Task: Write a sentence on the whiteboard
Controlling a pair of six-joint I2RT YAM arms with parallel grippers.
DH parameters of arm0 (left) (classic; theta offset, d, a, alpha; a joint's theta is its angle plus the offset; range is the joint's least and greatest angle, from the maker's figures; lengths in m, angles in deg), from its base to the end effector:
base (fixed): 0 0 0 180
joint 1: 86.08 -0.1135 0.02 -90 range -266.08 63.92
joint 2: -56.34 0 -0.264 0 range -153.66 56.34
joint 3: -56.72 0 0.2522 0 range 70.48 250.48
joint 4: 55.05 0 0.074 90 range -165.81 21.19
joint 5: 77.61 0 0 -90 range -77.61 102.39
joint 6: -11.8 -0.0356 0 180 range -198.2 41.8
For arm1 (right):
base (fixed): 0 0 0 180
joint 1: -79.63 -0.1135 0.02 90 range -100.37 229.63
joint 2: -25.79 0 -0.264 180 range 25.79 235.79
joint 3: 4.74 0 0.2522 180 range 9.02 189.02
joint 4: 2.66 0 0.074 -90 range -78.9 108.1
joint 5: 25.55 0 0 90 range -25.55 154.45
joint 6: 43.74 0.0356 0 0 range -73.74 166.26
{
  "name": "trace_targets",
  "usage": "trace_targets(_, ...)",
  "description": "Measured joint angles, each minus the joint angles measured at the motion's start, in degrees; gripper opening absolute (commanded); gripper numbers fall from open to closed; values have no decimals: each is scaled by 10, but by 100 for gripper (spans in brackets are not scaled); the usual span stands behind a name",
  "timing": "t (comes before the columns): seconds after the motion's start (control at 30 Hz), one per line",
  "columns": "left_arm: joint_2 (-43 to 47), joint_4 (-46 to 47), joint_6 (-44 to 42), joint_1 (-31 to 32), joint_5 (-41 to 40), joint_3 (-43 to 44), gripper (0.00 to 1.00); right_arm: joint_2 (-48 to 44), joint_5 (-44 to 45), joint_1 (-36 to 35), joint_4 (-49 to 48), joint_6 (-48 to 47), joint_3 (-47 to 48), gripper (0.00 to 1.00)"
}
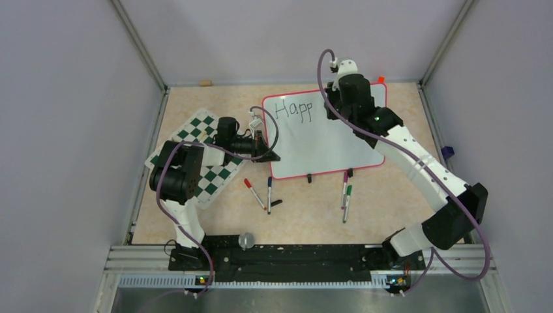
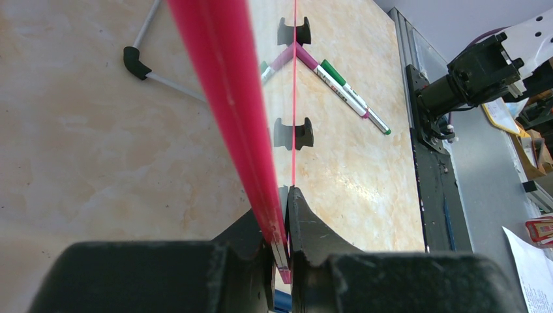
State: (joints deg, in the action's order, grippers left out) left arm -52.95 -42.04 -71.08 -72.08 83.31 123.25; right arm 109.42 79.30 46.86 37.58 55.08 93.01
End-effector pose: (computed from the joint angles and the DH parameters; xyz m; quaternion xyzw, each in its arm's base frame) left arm 0.3477 -0.1214 0.1490 0.3329 0.6858 -0.5682 0.3099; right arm 0.2846 0.1724 0.3897 -0.1077 0.8374 0.0837 0.5294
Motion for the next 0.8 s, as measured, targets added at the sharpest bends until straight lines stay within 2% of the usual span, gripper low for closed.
trace_targets(0.8, 0, 0, 0, 0, 0, 0, 0, 5, 5, 12, -45, 4, -25, 0)
